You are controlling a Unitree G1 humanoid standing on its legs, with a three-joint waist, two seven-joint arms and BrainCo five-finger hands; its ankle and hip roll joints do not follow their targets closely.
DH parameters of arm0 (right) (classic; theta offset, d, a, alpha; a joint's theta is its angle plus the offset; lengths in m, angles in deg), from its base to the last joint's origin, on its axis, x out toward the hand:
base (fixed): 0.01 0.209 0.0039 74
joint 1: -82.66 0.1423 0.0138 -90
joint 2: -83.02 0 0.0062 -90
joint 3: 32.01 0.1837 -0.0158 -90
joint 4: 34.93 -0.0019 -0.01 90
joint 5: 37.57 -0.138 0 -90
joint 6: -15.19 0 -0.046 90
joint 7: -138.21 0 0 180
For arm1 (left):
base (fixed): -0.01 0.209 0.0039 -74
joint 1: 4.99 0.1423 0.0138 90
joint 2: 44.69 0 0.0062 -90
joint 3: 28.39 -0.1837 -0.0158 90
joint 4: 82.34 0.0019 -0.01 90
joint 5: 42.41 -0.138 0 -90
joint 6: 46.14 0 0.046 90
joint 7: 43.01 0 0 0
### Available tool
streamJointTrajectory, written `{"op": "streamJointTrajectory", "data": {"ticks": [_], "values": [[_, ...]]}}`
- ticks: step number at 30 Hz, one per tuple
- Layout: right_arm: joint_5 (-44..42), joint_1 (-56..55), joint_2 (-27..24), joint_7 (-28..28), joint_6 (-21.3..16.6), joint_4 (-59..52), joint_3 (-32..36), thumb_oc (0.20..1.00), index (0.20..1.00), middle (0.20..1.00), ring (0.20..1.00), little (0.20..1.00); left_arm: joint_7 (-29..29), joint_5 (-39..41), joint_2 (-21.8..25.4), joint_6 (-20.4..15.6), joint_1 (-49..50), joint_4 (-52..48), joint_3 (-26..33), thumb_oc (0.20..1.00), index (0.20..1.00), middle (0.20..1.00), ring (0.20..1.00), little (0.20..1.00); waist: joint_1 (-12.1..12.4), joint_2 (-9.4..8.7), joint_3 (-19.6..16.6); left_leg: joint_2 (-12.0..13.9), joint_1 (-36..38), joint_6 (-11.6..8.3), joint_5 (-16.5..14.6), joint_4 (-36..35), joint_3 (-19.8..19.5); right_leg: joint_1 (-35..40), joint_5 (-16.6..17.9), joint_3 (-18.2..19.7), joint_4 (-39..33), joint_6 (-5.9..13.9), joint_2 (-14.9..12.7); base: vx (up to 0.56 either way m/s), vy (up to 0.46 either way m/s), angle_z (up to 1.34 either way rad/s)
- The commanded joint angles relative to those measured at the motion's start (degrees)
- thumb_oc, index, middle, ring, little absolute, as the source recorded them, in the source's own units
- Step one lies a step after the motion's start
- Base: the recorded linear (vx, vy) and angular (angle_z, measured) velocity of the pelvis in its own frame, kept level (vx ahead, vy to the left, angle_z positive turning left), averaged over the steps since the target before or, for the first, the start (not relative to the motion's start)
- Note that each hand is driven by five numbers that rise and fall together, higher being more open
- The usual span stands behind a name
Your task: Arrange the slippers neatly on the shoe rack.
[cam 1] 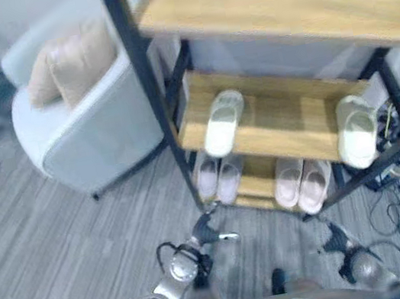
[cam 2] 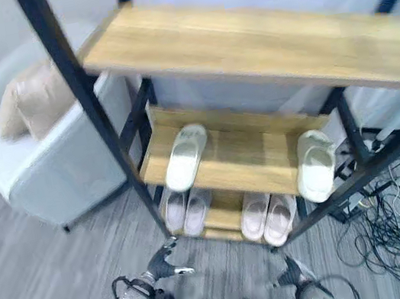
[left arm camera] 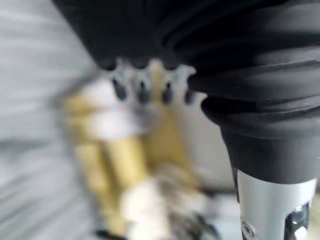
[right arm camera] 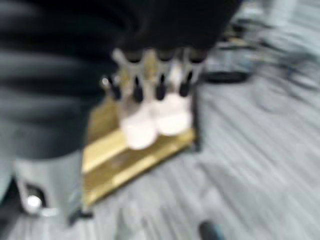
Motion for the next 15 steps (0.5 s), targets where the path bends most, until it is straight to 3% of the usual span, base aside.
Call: {"op": "streamJointTrajectory", "data": {"ticks": [1, 9, 12, 15], "values": [[-3.38, 4.37, -1.85, -0.76, -0.19, -2.38, 2.25, 1.0, 1.0, 1.0, 1.0, 1.0, -1.34, -2.32, 1.99, -1.81, -3.58, -6.84, 2.15, 1.0, 1.0, 1.0, 1.0, 1.0, 1.03, 0.67, 6.79, 1.64, -0.19, -1.67, -3.37, 3.1, -2.59, -1.09, 3.27, 0.76, -1.46, 2.47, -3.0, 0.17, -0.094, -0.26], [-6.08, 1.06, 1.49, -2.32, 0.49, 3.27, 4.96, 1.0, 1.0, 1.0, 1.0, 1.0, -7.21, -0.08, 6.02, -2.96, -5.35, -25.31, 0.72, 1.0, 1.0, 1.0, 1.0, 1.0, -1.01, 2.7, 2.82, 1.05, 6.48, -2.65, -4.05, 0.63, 0.35, 7.63, 5.46, 2.27, -10.92, 3.34, -1.75, 0.07, -0.051, -0.18], [-5.97, 0.29, 1.89, -2.43, 0.36, 2.59, 4.5, 1.0, 1.0, 1.0, 1.0, 1.0, -4.94, -2.65, 5.64, -2.94, -7.63, -26.2, 1.33, 1.0, 1.0, 1.0, 1.0, 1.0, -1.63, 2.75, 2.57, 1.19, 6.9, -2.79, -4.33, 0.63, 1.03, 8.26, 5.66, 2.55, -11.72, 3.34, -1.71, 0.04, -0.041, -0.16], [-5.67, -0.43, 2.03, -2.36, 0.4, 1.5, 3.54, 1.0, 1.0, 1.0, 1.0, 1.0, 0.22, -10.37, 2.48, -2.28, -14.09, -21.79, 0.74, 1.0, 1.0, 1.0, 1.0, 1.0, -3.34, 3.09, 2.65, 1.13, 7.11, -3.16, -4.7, 0.63, 1.79, 8.75, 5.86, 3.42, -12.71, 3.4, -1.74, 0.06, -0.039, -0.13]]}}
